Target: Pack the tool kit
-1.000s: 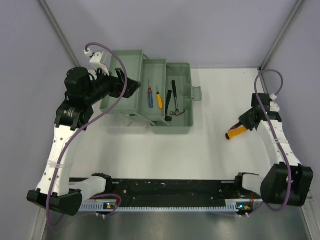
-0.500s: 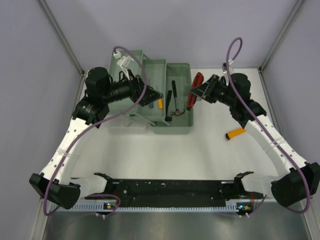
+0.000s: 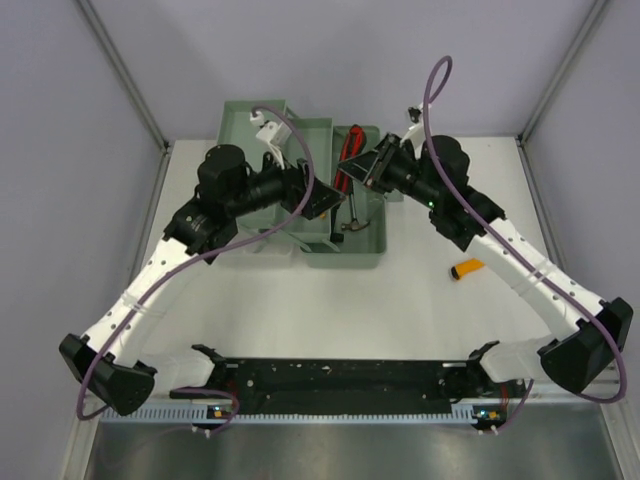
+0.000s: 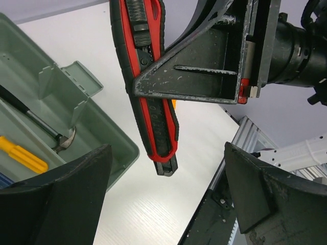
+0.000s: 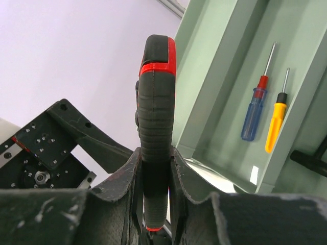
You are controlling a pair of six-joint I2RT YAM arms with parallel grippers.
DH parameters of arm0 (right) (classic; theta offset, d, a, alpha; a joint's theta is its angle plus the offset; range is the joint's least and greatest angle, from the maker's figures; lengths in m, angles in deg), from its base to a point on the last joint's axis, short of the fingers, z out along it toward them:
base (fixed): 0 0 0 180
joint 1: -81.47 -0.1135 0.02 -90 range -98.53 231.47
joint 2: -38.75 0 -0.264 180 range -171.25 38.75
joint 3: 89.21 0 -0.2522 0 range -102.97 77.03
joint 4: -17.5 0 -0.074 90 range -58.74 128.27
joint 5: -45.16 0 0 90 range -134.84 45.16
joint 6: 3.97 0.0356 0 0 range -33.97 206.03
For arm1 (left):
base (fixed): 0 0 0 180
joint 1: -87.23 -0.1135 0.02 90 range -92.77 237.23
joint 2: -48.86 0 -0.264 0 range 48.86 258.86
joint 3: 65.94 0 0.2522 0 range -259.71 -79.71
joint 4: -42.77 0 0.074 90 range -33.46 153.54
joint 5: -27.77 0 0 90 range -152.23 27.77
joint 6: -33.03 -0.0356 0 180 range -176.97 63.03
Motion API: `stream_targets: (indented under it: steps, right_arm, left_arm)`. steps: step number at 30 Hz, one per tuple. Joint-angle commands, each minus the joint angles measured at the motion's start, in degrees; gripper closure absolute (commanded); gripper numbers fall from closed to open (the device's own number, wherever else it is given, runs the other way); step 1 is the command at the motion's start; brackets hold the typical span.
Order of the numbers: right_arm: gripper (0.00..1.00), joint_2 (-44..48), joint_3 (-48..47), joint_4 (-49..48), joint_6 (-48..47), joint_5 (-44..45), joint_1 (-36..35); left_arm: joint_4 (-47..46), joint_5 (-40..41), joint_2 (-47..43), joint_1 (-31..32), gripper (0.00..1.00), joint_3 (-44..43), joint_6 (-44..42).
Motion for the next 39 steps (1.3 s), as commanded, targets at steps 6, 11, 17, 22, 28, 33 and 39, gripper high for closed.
stream_targets:
  steps: [6, 11, 17, 22, 28, 33, 39]
  right_arm:
    - [1.0, -2.03, -6.24, -0.75, 0.71, 4.66, -4.02]
    - [1.0, -2.74, -7.11, -0.22, 1.5, 4.57, -4.46]
    - [1.0, -3.61, -7.64, 1.27, 1.5, 3.96, -4.55]
    - [0.76, -4.14, -7.38, 2.06, 0.71, 3.69, -4.55]
    - [0.18, -1.95, -5.28, 2.86, -2.88, 8.25, -4.46]
    - [0.13, 2.26, -1.15, 2.59, -1.93, 11.69, -0.69]
    - [0.14, 7.89, 5.53, 4.52, 0.1, 13.7, 4.85]
  left_arm:
    - [0.83, 10.79, 2.04, 4.63, 0.08, -1.21, -7.61]
    - [2.85, 15.18, 3.1, 5.69, 0.24, -2.52, -9.81]
    - [2.95, 18.53, 2.58, 5.78, 0.84, -2.88, -10.69]
    - [3.3, 21.69, 1.96, 5.78, 1.0, -2.79, -11.04]
    - [4.7, 26.43, 0.82, 5.51, 1.0, -2.53, -11.13]
    - [8.65, 31.18, 0.9, 3.94, 1.0, -3.85, -11.04]
    - [11.82, 27.78, 0.82, -7.73, 1.0, -3.41, -8.76]
